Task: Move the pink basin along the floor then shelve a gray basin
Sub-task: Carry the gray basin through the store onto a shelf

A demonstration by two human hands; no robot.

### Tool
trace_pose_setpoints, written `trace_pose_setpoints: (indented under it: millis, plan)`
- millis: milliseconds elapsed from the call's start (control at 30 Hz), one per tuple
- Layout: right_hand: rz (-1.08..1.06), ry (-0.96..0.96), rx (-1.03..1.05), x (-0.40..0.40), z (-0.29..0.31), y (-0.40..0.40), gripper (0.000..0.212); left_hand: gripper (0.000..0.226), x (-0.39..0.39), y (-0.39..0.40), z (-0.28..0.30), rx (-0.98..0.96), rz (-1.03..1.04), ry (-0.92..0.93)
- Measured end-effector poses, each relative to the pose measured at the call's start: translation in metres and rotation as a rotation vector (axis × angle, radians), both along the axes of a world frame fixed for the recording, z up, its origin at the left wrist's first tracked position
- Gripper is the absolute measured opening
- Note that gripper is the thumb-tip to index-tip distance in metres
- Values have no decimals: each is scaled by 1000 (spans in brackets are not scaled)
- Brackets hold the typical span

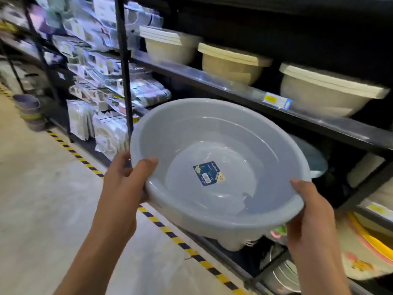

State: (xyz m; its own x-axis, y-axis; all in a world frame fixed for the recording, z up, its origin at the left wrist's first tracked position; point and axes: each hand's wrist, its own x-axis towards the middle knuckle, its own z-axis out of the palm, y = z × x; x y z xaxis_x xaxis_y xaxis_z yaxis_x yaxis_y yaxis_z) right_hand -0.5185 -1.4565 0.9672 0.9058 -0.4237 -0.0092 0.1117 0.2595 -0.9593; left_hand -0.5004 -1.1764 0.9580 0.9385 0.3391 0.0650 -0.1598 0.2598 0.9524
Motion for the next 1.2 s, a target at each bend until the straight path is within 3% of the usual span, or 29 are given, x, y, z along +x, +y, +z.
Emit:
trace_pose_setpoints:
  millis: [100,267,400,600,933,1200]
  plan:
    - [51,-4,9,44,-6,28,30,42,26,29,-6,-1,74,19]
    - [159,17,20,120,-20,72,25,39,83,74,-23,24,144,68]
    - [186,38,13,192,-32,107,5,43,145,106,-35,40,179,103]
    - [181,63,36,297,-49,155,9,41,246,152,-47,55,208,94]
    - [144,36,142,429,-63,237,28,39,406,238,-68,98,76,92]
    - [-91,77,78,505,-77,320,24,56,547,318,-80,121,-156,109]
